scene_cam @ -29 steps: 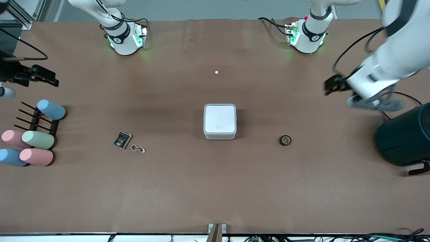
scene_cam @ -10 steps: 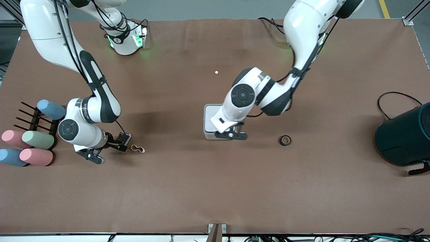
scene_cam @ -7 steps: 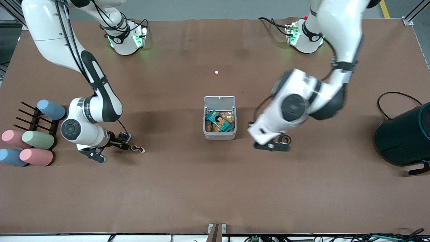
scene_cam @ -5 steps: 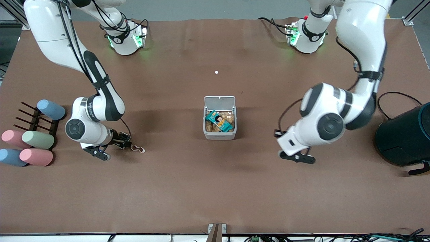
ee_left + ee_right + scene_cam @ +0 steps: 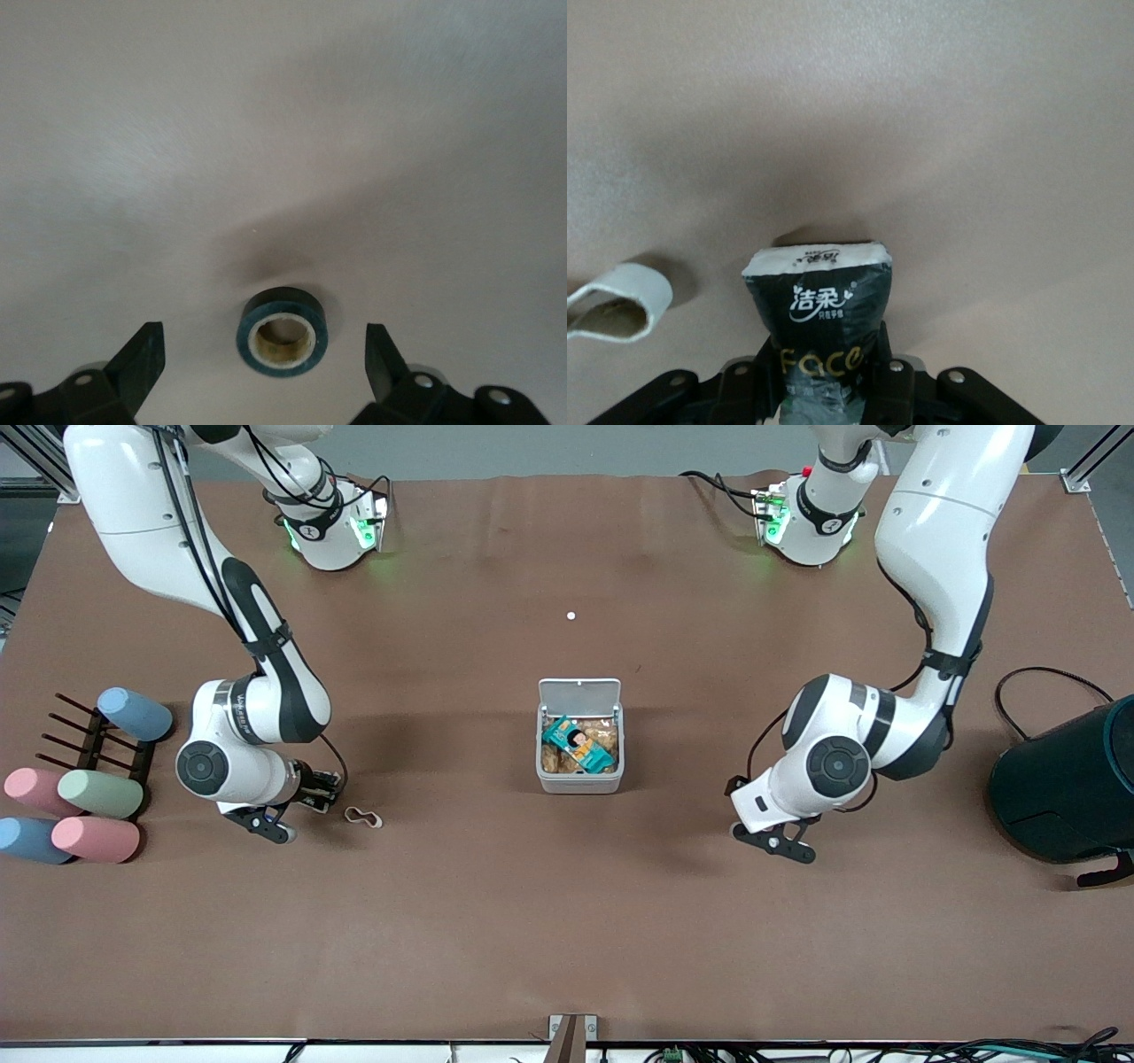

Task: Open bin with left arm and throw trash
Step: 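Grasp the black tape with the left gripper while the right gripper lifts tissues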

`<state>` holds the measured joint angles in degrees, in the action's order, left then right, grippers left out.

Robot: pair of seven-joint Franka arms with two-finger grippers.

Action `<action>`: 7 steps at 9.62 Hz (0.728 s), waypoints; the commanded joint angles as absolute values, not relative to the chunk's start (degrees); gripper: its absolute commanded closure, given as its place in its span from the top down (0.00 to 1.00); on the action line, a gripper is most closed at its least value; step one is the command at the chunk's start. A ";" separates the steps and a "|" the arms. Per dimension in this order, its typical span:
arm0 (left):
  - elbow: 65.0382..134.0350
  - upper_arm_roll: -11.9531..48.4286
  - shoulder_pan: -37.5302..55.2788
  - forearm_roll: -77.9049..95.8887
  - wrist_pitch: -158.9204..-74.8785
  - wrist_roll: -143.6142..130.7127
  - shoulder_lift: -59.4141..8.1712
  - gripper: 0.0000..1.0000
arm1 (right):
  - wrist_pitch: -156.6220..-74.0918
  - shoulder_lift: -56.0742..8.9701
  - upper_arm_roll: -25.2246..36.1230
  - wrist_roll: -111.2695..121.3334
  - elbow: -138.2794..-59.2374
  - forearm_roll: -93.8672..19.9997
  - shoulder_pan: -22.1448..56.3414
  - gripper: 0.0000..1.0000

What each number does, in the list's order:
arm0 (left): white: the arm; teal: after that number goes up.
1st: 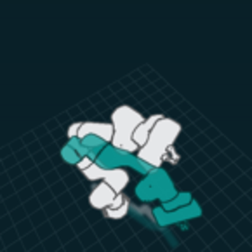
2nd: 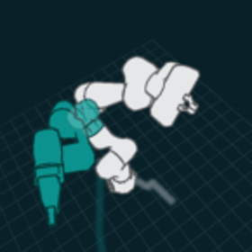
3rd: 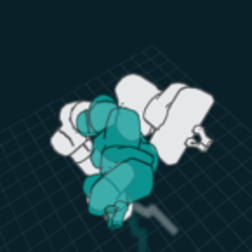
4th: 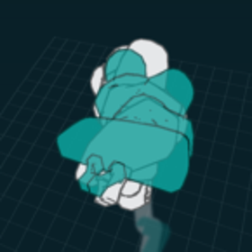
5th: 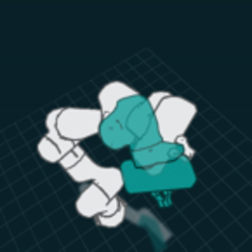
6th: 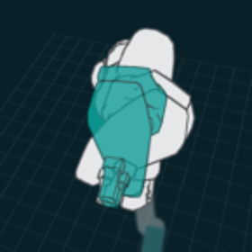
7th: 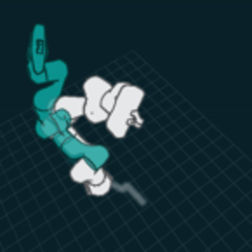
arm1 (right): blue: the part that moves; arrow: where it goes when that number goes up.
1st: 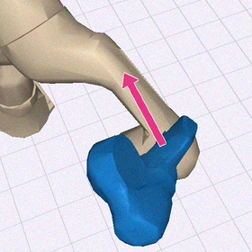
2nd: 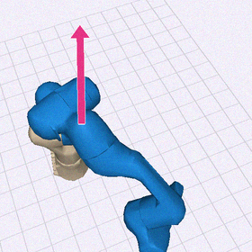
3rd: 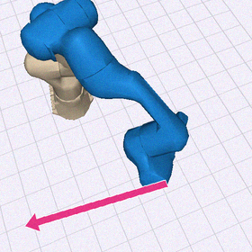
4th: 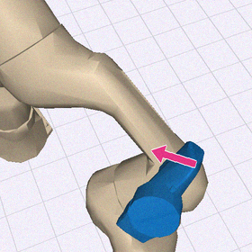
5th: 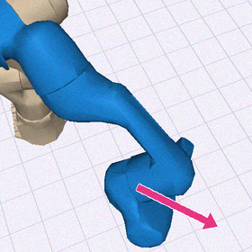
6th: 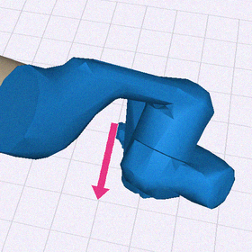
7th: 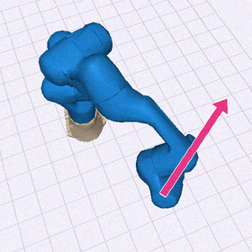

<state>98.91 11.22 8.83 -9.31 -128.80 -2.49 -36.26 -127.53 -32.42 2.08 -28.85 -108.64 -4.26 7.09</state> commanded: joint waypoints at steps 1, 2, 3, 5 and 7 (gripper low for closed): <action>105.80 11.51 8.09 -10.28 -134.71 -2.72 -34.36 1.00 | -114.25 -27.08 2.02 -34.50 -102.53 -10.16 8.69 0.02; 107.65 11.43 8.00 -10.20 -137.35 -2.81 -34.28 1.00 | -110.52 -27.24 2.02 -42.63 -97.00 -12.28 12.36 0.02; 108.80 11.51 7.65 -10.20 -138.94 -2.81 -34.36 1.00 | -111.09 -27.33 2.02 -53.07 -93.81 -13.78 16.31 0.02; 109.60 11.43 7.21 -10.63 -139.92 -2.38 -34.37 0.89 | -117.29 -29.16 2.11 -70.57 -88.97 -15.03 24.48 0.03; 109.43 11.60 7.03 -10.64 -139.49 -2.80 -34.19 0.07 | -125.99 -33.20 2.11 -89.29 -86.41 -15.12 30.82 0.04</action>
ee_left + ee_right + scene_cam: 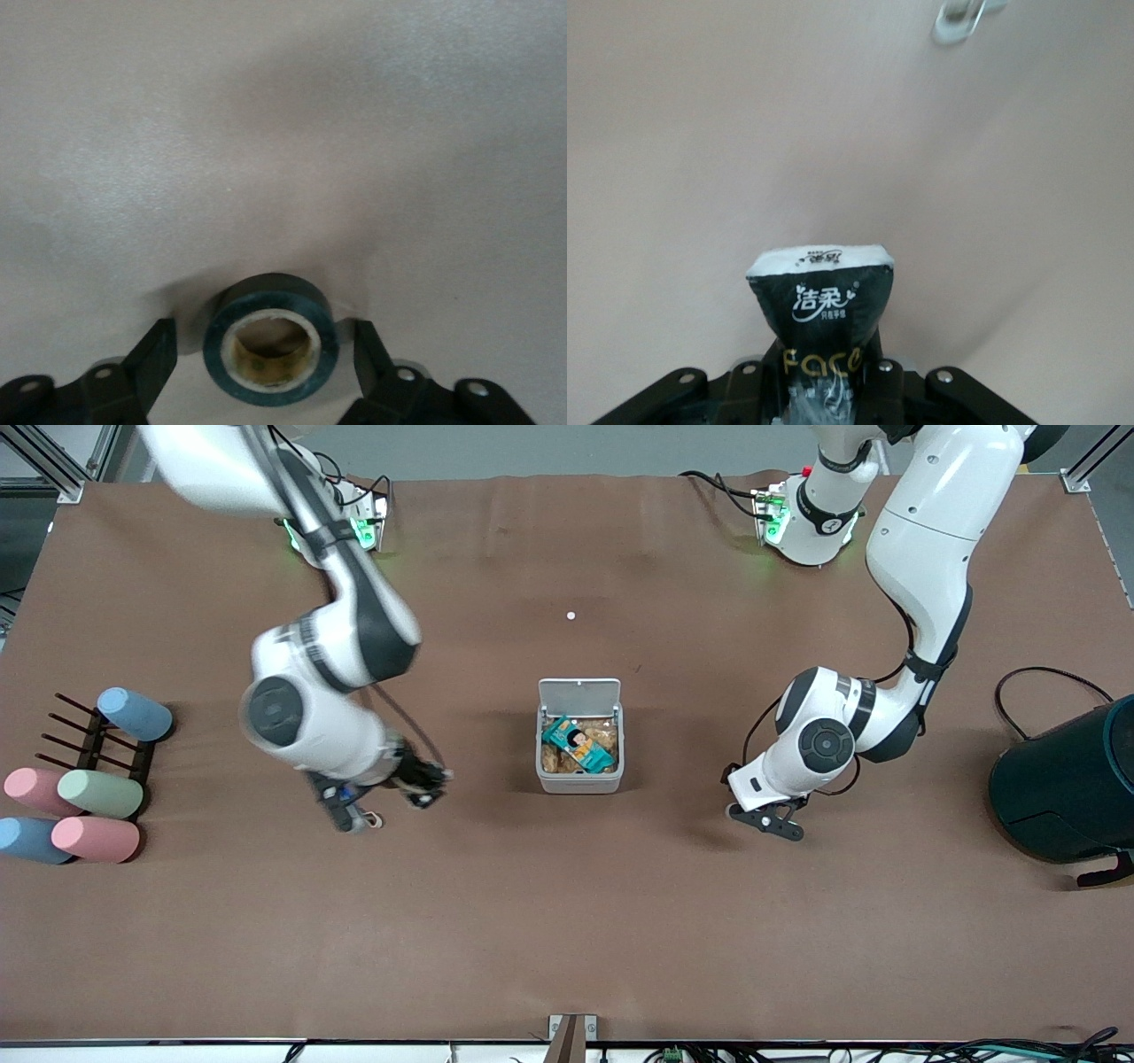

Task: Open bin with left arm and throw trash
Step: 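Grasp the black tape with the left gripper while the right gripper lifts tissues, then drop the tissues into the bin with the right gripper while the left carries tape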

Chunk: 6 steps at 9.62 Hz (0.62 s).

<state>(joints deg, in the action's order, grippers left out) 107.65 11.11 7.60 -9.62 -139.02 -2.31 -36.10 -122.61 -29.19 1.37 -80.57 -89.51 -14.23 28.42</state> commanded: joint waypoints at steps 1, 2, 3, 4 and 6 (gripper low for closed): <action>109.16 11.60 7.03 -10.63 -139.22 -2.81 -34.10 0.00 | -129.25 -34.44 2.11 -95.21 -86.22 -15.03 33.98 0.04; 108.73 11.69 7.03 -10.63 -139.22 -2.73 -33.49 0.00 | -130.68 -34.63 2.11 -97.01 -86.13 -15.03 36.10 0.04; 107.85 11.69 7.12 -10.63 -138.52 -2.64 -32.44 0.00 | -130.78 -34.98 2.11 -97.03 -86.13 -15.12 37.60 0.06; 106.10 11.86 7.03 -10.11 -135.38 -2.64 -31.56 0.00 | -130.69 -34.98 2.11 -97.03 -86.13 -15.12 38.84 0.06; 99.70 14.49 6.86 -9.41 -125.30 -3.07 -30.42 0.00 | -130.52 -34.89 2.11 -97.12 -86.13 -15.29 41.30 0.07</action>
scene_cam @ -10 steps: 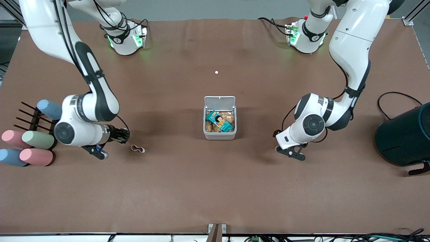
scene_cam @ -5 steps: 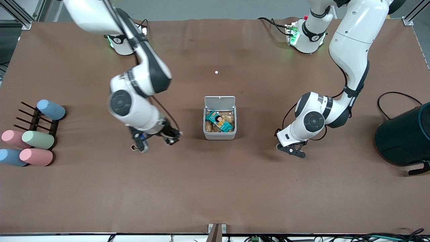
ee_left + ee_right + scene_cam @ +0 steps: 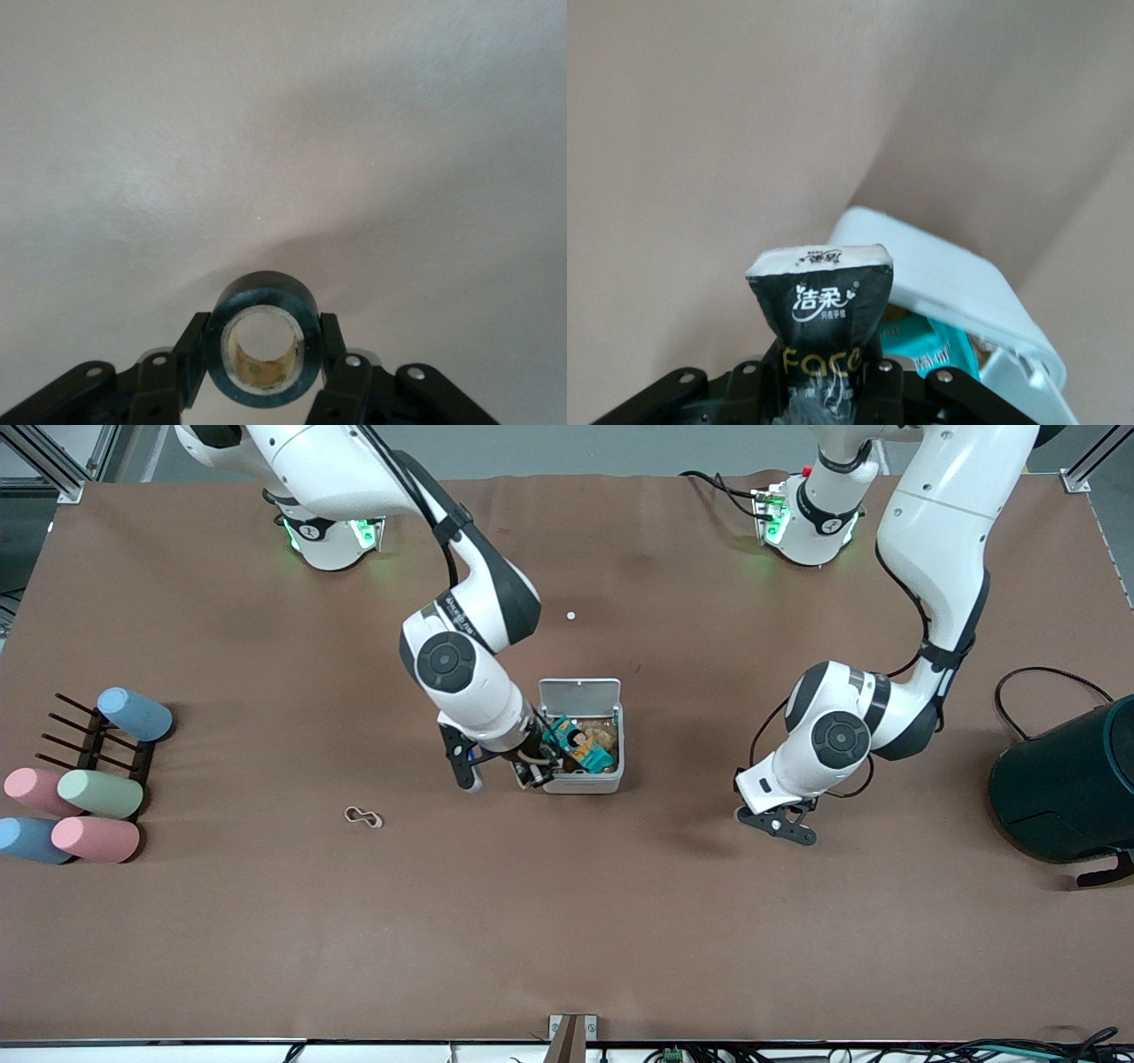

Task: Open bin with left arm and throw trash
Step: 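Drop the tissues into the bin with the right gripper while the left carries tape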

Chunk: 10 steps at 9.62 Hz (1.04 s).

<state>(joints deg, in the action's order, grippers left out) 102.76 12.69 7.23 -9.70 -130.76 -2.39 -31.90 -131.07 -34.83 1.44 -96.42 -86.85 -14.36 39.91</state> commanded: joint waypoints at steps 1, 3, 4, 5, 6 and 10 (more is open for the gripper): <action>97.32 15.55 7.03 -7.14 -121.33 -5.69 -29.63 0.00 | -130.43 -34.89 2.11 -97.21 -86.22 -15.21 43.05 0.09; 95.80 17.83 7.03 -6.33 -119.88 -8.95 -29.53 0.00 | -130.34 -34.98 2.20 -96.42 -86.31 -15.12 43.16 0.28; 94.67 18.71 7.90 -6.15 -119.88 -12.45 -29.71 0.00 | -130.17 -34.98 2.28 -96.42 -86.57 -14.16 43.24 0.47; 93.18 20.37 8.35 -6.07 -119.88 -16.05 -30.23 0.01 | -129.99 -34.98 2.29 -96.50 -86.83 -13.63 43.07 0.54; 92.47 21.61 8.61 -6.06 -119.88 -18.08 -30.50 0.01 | -129.99 -35.07 2.29 -96.42 -86.84 -13.36 42.89 0.64; 89.84 22.76 14.21 -6.15 -119.97 -30.11 -32.16 0.01 | -129.73 -34.99 2.46 -96.50 -86.57 -13.45 42.46 0.87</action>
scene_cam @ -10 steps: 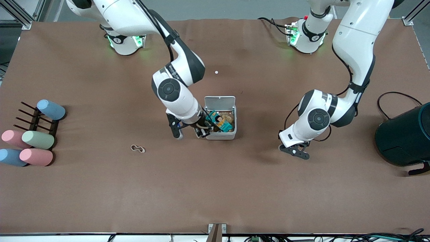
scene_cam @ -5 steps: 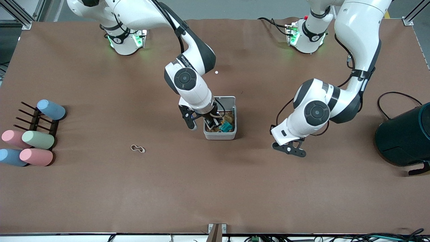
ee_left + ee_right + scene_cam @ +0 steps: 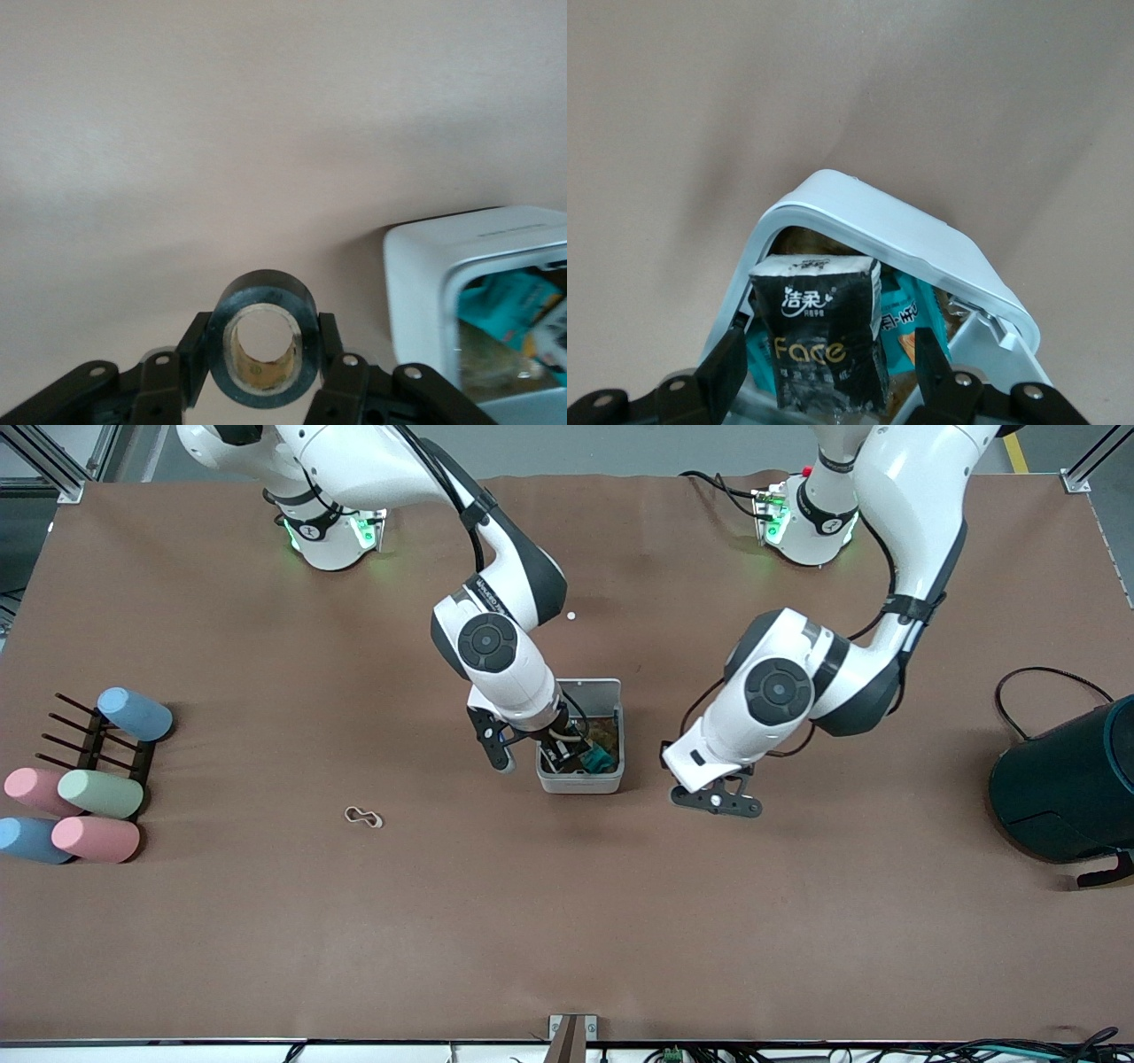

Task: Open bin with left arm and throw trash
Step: 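Drop the tissues into the bin with the right gripper while the left carries tape, then drop the tape into the bin with the left gripper while the right reaches the ring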

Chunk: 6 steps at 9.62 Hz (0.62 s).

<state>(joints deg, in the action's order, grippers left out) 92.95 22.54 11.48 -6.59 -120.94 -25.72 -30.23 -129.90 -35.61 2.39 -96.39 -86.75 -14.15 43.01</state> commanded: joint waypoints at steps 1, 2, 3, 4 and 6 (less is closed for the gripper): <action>88.35 22.68 15.80 -6.41 -119.97 -32.84 -33.56 0.02 | -127.81 -34.46 2.81 -96.24 -86.31 -13.45 42.36 0.89; 88.24 22.68 17.21 -6.59 -119.97 -35.92 -34.44 0.02 | -123.96 -31.93 3.42 -93.98 -86.31 -13.45 40.88 0.88; 88.24 22.68 18.88 -6.77 -120.14 -38.73 -35.15 0.03 | -118.97 -30.43 3.43 -89.43 -86.48 -13.71 37.91 0.88; 88.24 22.68 19.68 -6.85 -120.41 -39.28 -35.50 0.03 | -114.83 -29.45 3.34 -85.47 -86.48 -14.23 34.23 0.87; 87.63 22.50 21.34 -6.86 -120.76 -42.17 -36.30 0.03 | -112.94 -29.09 3.34 -77.48 -89.10 -14.24 26.58 0.86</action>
<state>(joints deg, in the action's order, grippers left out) 89.76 22.65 20.20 -6.59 -121.22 -40.14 -35.43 -113.04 -30.29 4.48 -82.22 -85.53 -14.14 31.11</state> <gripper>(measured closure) 0.480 0.137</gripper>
